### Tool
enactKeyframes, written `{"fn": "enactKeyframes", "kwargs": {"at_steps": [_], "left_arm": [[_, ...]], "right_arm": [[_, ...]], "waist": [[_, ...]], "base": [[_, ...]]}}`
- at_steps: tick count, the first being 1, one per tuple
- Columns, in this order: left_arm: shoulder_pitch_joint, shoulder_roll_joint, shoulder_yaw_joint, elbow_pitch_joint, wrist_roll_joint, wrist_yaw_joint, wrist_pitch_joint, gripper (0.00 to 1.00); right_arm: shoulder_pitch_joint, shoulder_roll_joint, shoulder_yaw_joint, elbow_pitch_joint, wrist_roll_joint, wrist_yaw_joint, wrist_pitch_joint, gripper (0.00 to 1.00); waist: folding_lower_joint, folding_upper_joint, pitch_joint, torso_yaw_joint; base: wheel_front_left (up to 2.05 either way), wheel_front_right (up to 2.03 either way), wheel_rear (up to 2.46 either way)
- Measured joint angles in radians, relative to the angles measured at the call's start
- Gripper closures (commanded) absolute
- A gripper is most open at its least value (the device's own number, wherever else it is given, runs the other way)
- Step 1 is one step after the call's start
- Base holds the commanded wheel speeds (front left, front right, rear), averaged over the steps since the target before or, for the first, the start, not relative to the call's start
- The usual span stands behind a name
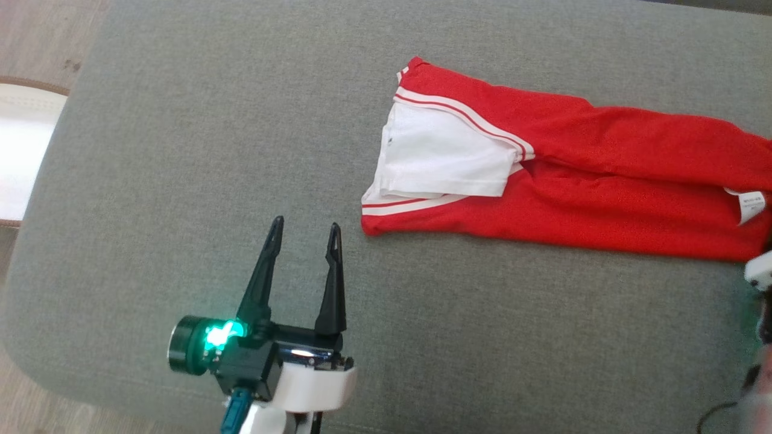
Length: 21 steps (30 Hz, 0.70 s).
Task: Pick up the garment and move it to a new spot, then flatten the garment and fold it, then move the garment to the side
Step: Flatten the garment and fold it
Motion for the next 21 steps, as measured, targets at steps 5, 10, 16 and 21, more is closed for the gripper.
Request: {"fn": "enactKeyframes", "kwargs": {"at_steps": [5,10,16,21], "left_arm": [[0.018,-0.02,0.044,0.0,0.038,-0.034,0.0,0.0],[0.022,-0.029,0.071,0.015,0.059,-0.057,0.0,0.0],[0.041,-0.038,0.099,0.031,0.077,-0.079,0.0,0.0],[0.047,-0.045,0.105,0.032,0.082,-0.108,0.0,0.0]], "right_arm": [[-0.044,0.011,0.074,0.055,0.115,0.0,0.033,0.88],[-0.028,0.015,0.153,0.055,0.188,0.0,-0.003,1.0],[0.039,-0.018,0.172,-0.024,0.25,0.0,-0.011,1.0],[0.074,-0.036,0.155,-0.149,0.332,0.0,0.032,1.0]], "waist": [[-0.0001,0.0,0.003,-0.024],[0.0,0.0,-0.004,-0.053],[-0.0001,0.0,-0.034,-0.077],[-0.0002,0.0,-0.058,-0.09]], "base": [[0.0,0.0,0.0],[0.0,0.0,0.0],[0.0,0.0,0.0],[0.0,0.0,0.0]]}}
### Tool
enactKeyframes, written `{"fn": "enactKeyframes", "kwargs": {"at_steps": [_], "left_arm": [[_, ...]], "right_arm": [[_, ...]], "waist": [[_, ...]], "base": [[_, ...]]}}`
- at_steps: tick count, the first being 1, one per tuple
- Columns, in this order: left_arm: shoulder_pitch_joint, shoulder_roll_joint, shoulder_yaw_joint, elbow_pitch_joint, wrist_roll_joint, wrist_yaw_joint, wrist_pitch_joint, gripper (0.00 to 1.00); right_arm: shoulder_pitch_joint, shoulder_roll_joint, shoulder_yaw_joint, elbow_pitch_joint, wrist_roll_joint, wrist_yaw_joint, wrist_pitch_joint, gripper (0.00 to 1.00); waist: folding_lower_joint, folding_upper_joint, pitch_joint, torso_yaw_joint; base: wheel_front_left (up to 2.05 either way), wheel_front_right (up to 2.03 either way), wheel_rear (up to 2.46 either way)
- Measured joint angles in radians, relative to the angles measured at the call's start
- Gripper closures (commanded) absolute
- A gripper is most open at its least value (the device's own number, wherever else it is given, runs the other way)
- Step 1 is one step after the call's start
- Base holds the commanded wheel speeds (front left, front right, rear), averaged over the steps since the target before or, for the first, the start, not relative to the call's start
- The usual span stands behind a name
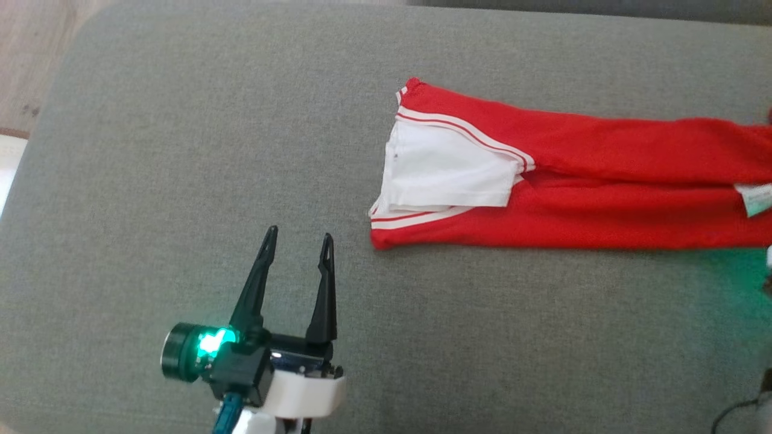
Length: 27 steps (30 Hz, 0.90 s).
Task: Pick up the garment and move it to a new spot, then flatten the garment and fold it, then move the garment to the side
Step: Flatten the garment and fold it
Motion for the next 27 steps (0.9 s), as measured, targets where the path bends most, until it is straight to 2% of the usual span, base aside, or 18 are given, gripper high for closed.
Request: {"fn": "enactKeyframes", "kwargs": {"at_steps": [3,7,12,15,20,27], "left_arm": [[0.022,-0.001,0.017,0.006,0.002,-0.012,0.0,0.0],[0.03,-0.002,0.026,0.016,0.01,-0.025,0.0,0.0],[0.03,-0.005,0.026,0.023,0.011,-0.034,0.0,0.0],[0.03,-0.01,0.025,0.028,0.018,-0.045,0.0,0.0],[0.029,-0.018,0.023,0.035,0.018,-0.051,0.0,0.0],[0.029,-0.026,0.021,0.052,0.017,-0.059,0.0,0.0]], "right_arm": [[0.001,0.012,0.021,-0.111,0.042,0.0,0.048,1.0],[0.001,0.043,0.103,-0.235,0.092,0.0,0.102,1.0],[0.0,0.056,0.219,-0.286,0.134,0.0,0.135,1.0],[-0.004,0.056,0.332,-0.254,0.222,0.0,0.132,1.0],[-0.024,0.056,0.517,-0.146,0.299,0.0,0.08,1.0],[-0.121,0.054,0.681,0.015,0.398,0.0,-0.016,1.0]], "waist": [[0.0,0.0,-0.009,0.0],[0.0,0.0,-0.009,0.013],[0.0,0.0,-0.009,0.032],[0.0,0.0,-0.009,0.05],[0.0,0.0,-0.009,0.089],[0.0001,0.0,-0.005,0.142]], "base": [[0.0,0.0,0.0],[0.0,0.0,0.0],[0.0,0.0,0.0],[0.0,0.0,0.0],[0.0,0.0,0.0],[0.0,0.0,0.0]]}}
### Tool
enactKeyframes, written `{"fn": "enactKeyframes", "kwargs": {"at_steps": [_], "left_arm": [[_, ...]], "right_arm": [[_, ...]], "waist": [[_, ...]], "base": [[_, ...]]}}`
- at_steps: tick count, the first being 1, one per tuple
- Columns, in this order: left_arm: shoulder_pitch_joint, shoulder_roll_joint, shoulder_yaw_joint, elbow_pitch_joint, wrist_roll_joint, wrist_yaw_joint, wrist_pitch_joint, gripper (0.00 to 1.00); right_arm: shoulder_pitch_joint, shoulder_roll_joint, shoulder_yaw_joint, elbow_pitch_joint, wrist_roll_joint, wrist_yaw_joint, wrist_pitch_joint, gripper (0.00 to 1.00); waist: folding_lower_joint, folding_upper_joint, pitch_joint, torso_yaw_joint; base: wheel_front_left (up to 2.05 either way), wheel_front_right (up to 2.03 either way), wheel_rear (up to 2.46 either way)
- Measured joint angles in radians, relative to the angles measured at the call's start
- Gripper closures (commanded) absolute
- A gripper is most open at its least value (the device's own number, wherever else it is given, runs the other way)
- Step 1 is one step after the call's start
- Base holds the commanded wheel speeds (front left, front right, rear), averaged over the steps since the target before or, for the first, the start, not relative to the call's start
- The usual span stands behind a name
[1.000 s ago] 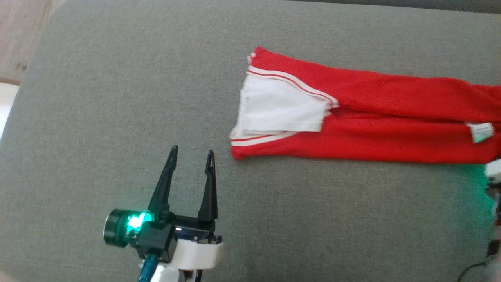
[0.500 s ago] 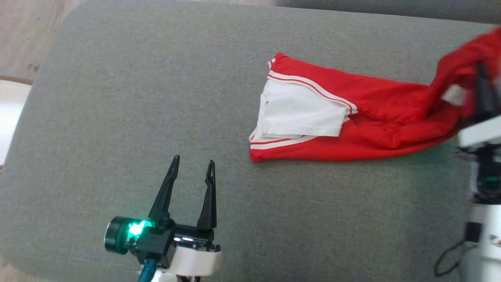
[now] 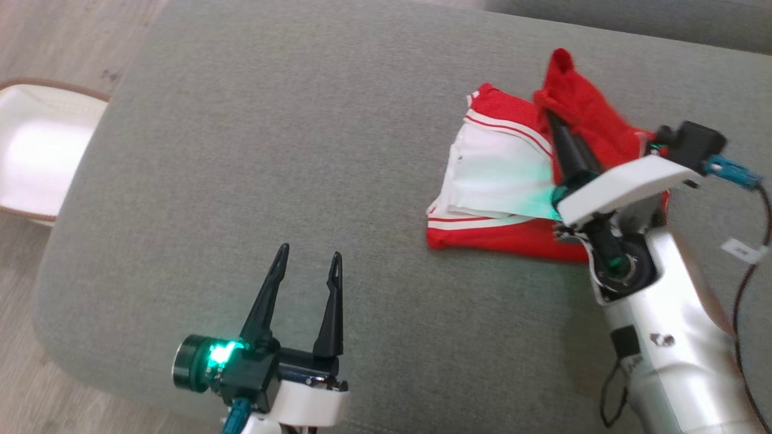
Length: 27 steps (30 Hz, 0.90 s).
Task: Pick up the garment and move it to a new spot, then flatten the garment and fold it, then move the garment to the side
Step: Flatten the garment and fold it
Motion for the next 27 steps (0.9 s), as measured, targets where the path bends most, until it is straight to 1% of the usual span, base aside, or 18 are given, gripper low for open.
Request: {"fn": "enactKeyframes", "kwargs": {"at_steps": [7,8,9,10,11,15,20,25,27], "left_arm": [[0.0,-0.003,-0.001,0.005,0.0,-0.001,0.0,0.0],[0.0,-0.003,-0.001,0.005,0.0,-0.001,0.0,0.0],[0.0,-0.003,-0.001,0.005,0.0,-0.001,0.0,0.0],[0.0,-0.003,-0.002,0.005,0.0,-0.001,0.0,0.0],[0.0,-0.003,-0.002,0.005,0.0,-0.001,0.0,0.0],[0.0,-0.004,0.001,0.005,0.0,0.001,0.0,0.0],[0.0,-0.005,0.011,0.004,0.0,0.005,0.0,0.0],[0.001,-0.006,0.054,-0.012,-0.021,0.007,0.0,0.0],[0.002,-0.006,0.073,-0.014,-0.032,0.006,0.0,0.0]], "right_arm": [[-0.082,-0.006,0.142,0.159,0.098,0.0,-0.081,1.0],[-0.093,-0.006,0.164,0.178,0.11,0.0,-0.091,0.86],[-0.103,-0.007,0.182,0.194,0.128,0.0,-0.1,0.64],[-0.115,-0.008,0.203,0.212,0.145,0.0,-0.111,0.04],[-0.125,-0.009,0.223,0.227,0.158,0.0,-0.117,0.0],[-0.155,-0.011,0.305,0.25,0.209,0.0,-0.149,0.0],[-0.157,-0.012,0.339,0.235,0.217,0.0,-0.227,0.0],[-0.15,-0.022,0.318,0.208,0.067,0.0,-0.33,0.0],[-0.139,-0.038,0.3,0.182,0.011,0.0,-0.361,0.0]], "waist": [[0.0,0.0,-0.006,0.038],[0.0,0.0,-0.006,0.04],[0.0,0.0,-0.005,0.041],[0.0,0.0,-0.005,0.042],[0.0,0.0,-0.005,0.042],[0.0,0.0,-0.008,0.03],[0.0,0.0,-0.014,-0.007],[0.0,0.0,-0.031,-0.068],[0.0,0.0,-0.042,-0.097]], "base": [[0.0,0.0,0.0],[0.0,0.0,0.0],[0.0,0.0,0.0],[0.0,0.0,0.0],[0.0,0.0,0.0],[0.0,0.0,0.0],[0.0,0.0,0.0],[0.0,0.0,0.0],[0.0,0.0,0.0]]}}
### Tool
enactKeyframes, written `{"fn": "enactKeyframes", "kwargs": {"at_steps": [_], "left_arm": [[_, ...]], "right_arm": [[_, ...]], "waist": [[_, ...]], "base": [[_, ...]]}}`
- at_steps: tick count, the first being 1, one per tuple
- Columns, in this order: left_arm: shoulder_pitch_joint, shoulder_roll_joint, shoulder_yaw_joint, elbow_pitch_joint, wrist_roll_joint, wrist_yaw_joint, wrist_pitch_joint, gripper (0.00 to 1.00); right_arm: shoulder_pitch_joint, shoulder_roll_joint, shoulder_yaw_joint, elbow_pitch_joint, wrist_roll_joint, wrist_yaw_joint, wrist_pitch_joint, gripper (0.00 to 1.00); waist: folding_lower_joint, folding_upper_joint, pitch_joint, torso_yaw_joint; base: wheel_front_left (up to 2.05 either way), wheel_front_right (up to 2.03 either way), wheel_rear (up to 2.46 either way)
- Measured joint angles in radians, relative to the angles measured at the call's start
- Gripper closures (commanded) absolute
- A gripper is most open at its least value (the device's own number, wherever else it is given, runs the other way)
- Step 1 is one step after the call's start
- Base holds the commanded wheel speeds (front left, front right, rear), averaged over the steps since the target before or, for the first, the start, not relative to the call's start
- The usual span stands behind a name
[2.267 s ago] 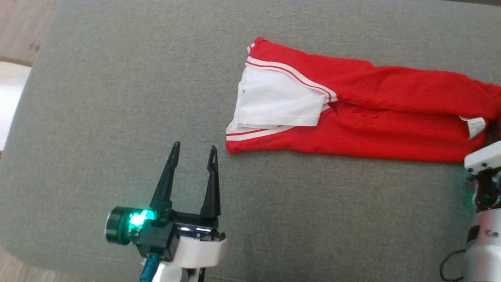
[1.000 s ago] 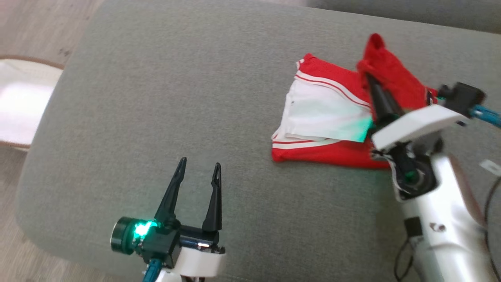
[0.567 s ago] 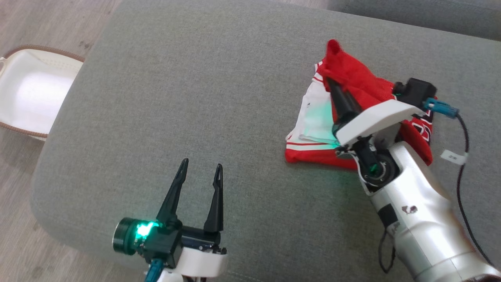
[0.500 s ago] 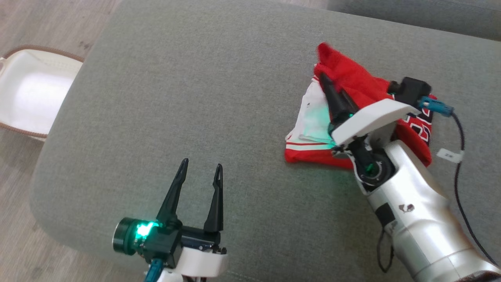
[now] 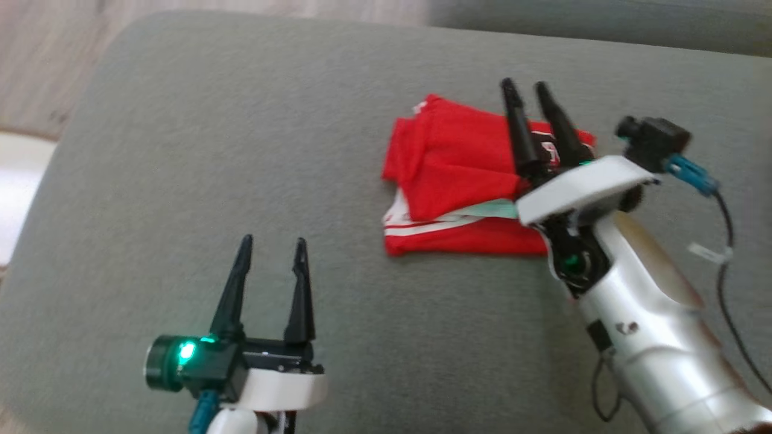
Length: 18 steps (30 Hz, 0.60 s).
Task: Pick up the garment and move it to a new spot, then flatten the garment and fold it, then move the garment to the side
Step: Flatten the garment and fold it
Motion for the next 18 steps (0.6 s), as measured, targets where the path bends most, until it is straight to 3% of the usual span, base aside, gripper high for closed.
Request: {"fn": "enactKeyframes", "kwargs": {"at_steps": [9,18], "left_arm": [[0.032,-0.001,0.055,0.003,-0.024,-0.007,0.0,0.0],[0.098,-0.001,0.063,0.031,-0.034,-0.016,0.0,0.0]], "right_arm": [[0.193,-0.064,-0.137,-0.105,-0.21,0.0,-0.046,0.0],[0.447,-0.059,-0.293,-0.196,-0.326,0.0,-0.049,0.0]], "waist": [[-0.0001,0.0,-0.076,-0.125],[-0.0002,0.0,-0.178,-0.183]], "base": [[0.0,0.0,0.0],[0.0,0.0,0.0]]}}
